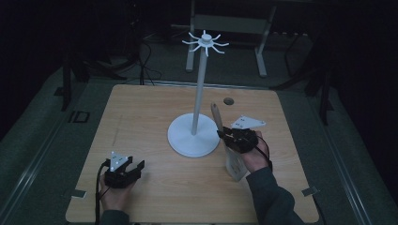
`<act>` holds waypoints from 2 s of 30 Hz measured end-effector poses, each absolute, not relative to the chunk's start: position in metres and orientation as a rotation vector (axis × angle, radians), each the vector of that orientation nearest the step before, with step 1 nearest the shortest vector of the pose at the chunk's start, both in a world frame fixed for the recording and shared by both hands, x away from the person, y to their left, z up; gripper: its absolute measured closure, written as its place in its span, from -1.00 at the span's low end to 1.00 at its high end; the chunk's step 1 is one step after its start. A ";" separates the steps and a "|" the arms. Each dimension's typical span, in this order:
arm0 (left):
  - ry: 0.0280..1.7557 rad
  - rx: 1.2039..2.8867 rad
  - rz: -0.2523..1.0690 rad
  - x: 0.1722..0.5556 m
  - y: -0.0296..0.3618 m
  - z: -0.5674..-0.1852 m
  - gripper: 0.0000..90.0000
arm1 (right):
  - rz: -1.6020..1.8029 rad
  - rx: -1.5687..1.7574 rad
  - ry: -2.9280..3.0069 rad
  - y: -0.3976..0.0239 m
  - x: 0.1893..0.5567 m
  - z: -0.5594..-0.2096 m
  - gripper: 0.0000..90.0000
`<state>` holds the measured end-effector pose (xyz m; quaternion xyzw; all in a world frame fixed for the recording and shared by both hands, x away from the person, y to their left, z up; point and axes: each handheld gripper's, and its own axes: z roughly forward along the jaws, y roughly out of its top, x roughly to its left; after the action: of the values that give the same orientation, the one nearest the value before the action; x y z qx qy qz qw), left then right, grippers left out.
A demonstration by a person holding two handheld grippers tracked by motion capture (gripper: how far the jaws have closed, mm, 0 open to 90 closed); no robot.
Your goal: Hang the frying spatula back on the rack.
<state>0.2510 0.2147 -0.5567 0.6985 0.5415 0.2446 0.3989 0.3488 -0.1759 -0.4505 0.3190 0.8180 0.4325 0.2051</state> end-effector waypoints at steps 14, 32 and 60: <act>1.372 1.771 0.623 0.251 0.215 -0.557 0.04 | 1.307 0.841 2.195 -0.177 0.347 -0.430 0.66; 1.374 1.764 0.621 0.251 0.216 -0.557 0.04 | 1.373 0.827 2.148 -0.173 0.352 -0.413 0.66; 1.375 1.761 0.624 0.250 0.217 -0.556 0.04 | 1.486 0.839 2.073 -0.173 0.365 -0.375 0.66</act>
<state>0.2504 0.2166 -0.5565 0.6958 0.5435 0.2465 0.3995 0.3653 -0.1726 -0.3748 0.3043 0.7521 0.5390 0.2265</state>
